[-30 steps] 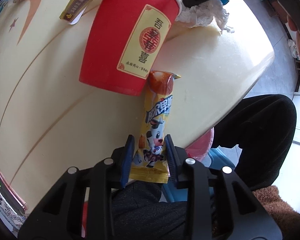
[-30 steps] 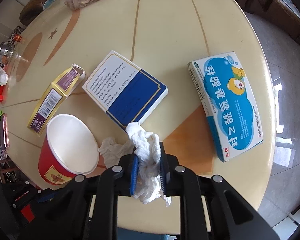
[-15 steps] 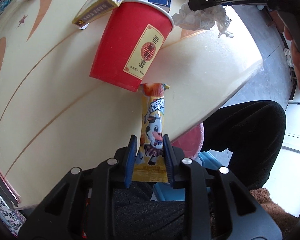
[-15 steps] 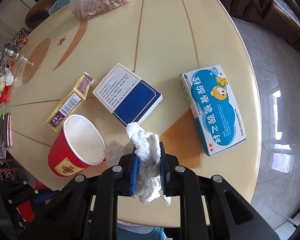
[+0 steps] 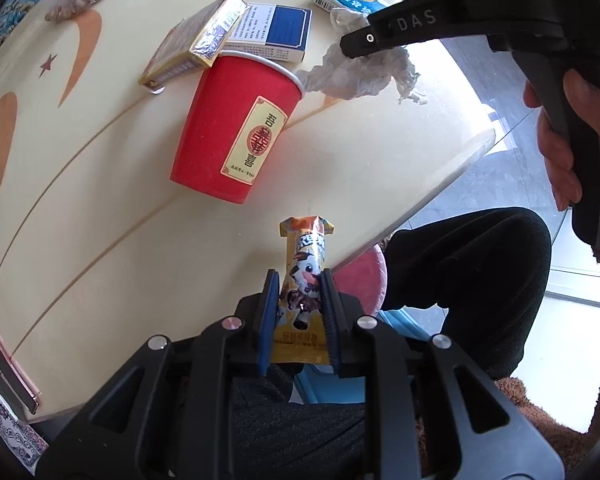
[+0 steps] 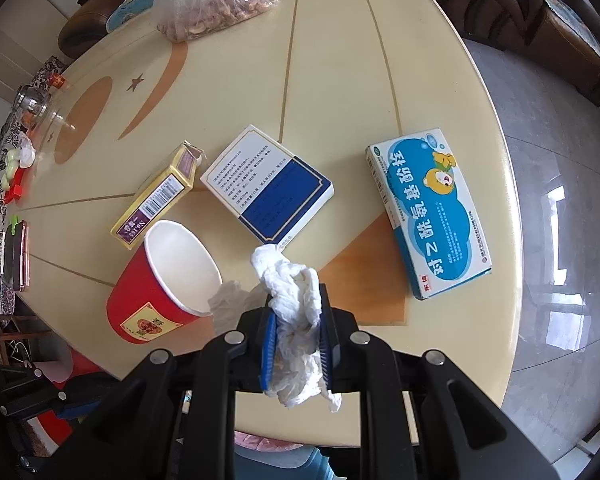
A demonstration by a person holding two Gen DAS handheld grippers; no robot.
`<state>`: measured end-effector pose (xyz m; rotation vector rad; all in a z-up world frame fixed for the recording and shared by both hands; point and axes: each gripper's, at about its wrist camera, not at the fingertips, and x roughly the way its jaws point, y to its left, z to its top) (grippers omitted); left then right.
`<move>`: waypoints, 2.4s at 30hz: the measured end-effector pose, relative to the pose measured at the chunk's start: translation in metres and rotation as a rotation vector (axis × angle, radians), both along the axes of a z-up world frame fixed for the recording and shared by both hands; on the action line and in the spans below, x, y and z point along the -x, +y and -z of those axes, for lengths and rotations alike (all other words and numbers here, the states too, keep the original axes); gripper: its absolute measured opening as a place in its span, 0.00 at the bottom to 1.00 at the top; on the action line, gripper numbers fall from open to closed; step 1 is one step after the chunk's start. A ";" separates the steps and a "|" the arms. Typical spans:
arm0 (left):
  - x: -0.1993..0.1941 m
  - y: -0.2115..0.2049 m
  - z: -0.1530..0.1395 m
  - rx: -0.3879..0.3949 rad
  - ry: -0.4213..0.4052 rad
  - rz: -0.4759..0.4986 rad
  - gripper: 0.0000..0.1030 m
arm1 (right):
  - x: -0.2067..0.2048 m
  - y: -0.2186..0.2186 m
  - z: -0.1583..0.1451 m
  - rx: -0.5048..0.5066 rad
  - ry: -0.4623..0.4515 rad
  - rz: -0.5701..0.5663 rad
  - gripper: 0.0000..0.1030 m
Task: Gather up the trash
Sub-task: 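Lift the snack bar with the left tool while the right tool lifts the tissue, then open the left tool over the pink bin while the right tool releases the tissue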
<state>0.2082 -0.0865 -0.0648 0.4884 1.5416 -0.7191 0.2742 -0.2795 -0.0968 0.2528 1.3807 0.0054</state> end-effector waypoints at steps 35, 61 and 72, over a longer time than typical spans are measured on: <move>0.109 0.044 0.002 0.115 -0.010 0.004 0.08 | 0.166 0.068 -0.011 -0.070 -0.057 -0.232 0.18; 0.115 0.068 0.142 0.054 0.084 -0.084 0.37 | 0.192 0.141 0.152 0.026 0.027 -0.382 0.30; 0.113 0.066 0.138 0.064 0.081 -0.084 0.54 | 0.193 0.143 0.150 0.039 0.017 -0.390 0.62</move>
